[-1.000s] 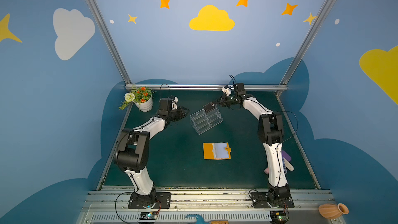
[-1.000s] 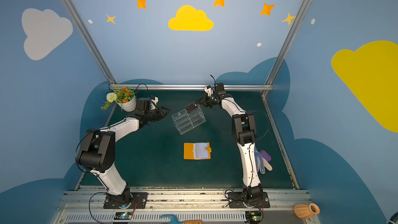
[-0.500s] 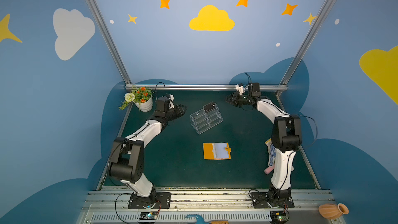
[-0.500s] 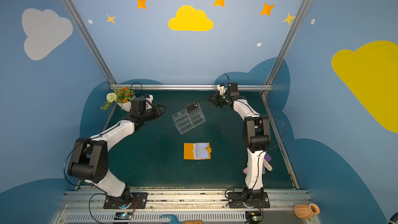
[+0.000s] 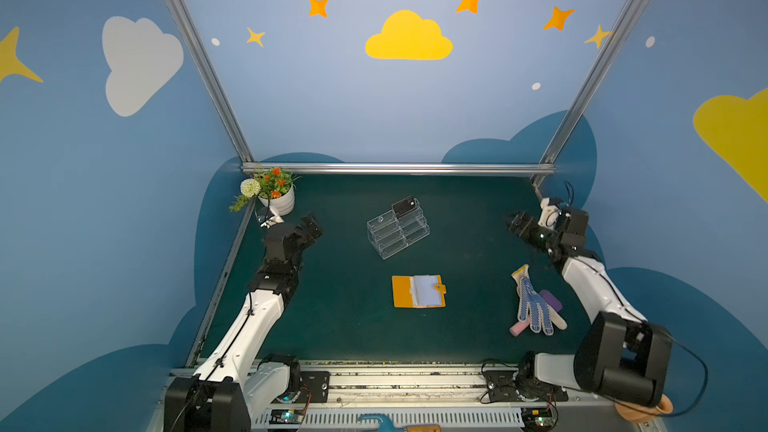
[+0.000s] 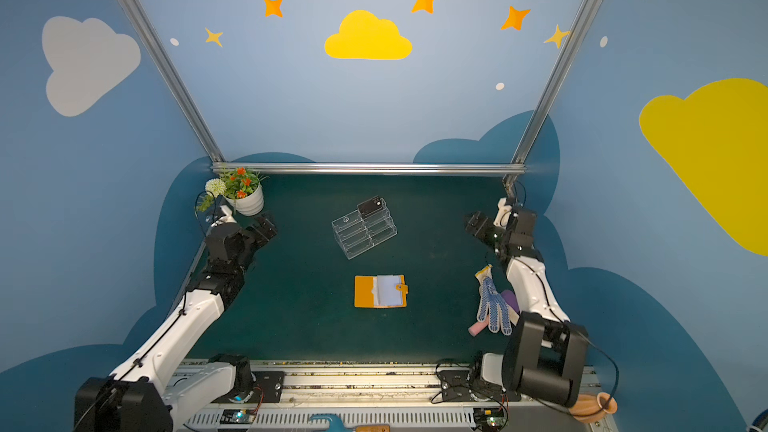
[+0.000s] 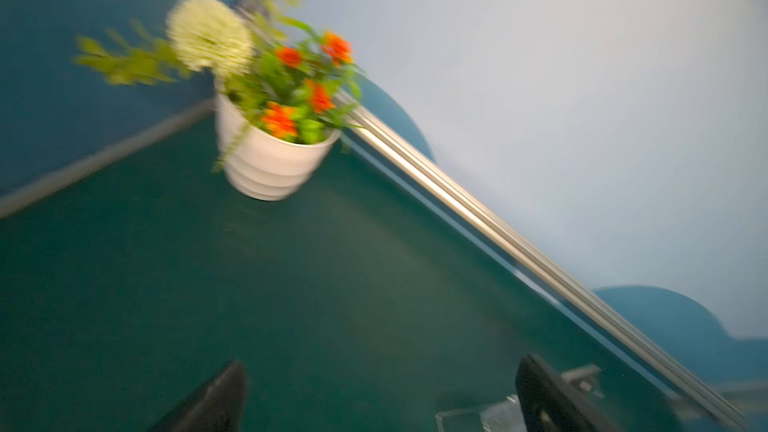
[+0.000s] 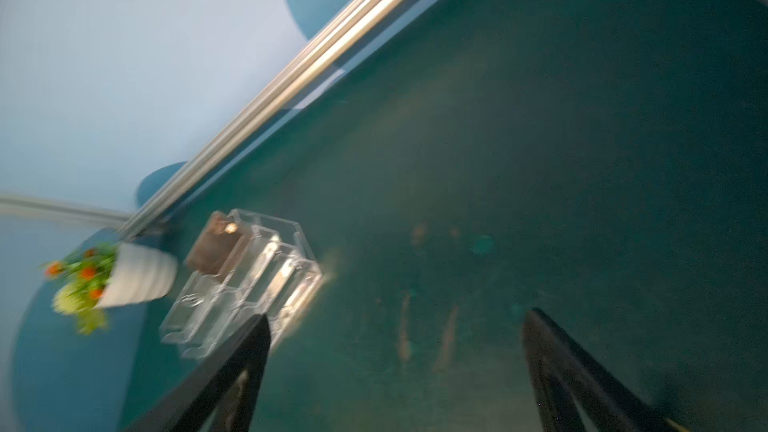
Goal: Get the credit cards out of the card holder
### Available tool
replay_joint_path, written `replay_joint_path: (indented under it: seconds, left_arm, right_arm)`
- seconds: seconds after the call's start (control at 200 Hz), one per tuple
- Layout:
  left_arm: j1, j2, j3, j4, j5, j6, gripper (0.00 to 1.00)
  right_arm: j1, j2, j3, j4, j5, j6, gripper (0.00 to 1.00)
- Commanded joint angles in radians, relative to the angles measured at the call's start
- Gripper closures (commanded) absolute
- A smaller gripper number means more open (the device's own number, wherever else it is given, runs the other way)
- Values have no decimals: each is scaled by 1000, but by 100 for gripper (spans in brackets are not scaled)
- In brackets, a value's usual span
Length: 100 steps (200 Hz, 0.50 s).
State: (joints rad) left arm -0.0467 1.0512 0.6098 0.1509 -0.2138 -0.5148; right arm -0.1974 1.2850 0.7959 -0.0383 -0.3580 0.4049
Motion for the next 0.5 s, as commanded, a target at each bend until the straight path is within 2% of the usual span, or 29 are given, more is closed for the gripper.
replay_joint_path:
  seconds: [0.0,0.075,0.18,0.32,0.365,0.425,0.496]
  left_arm:
    - [33,36,-58,100,-197,105,0]
    - [47,74,-102,184,-200,191,0]
    - [53,146,-163,295,-163,277,0]
    - [54,305,-221,498,-84,349,0]
    - [53,318,-205,475,-42,371,0]
    - [62,363,-198,522,1,383,0]
    - [65,458,-225,655,42,390,0]
  right_arm:
    - [-4,-62,-158,158,214,-178,5]
    - [-5,-80,-306,363,265,-258,5]
    - [-13,-25,-409,570,265,-245,5]
    - [13,57,-364,583,162,-289,4]
    - [19,69,-381,644,133,-267,4]
    - [46,103,-420,781,143,-261,4]
    - [106,140,-396,781,181,-318,4]
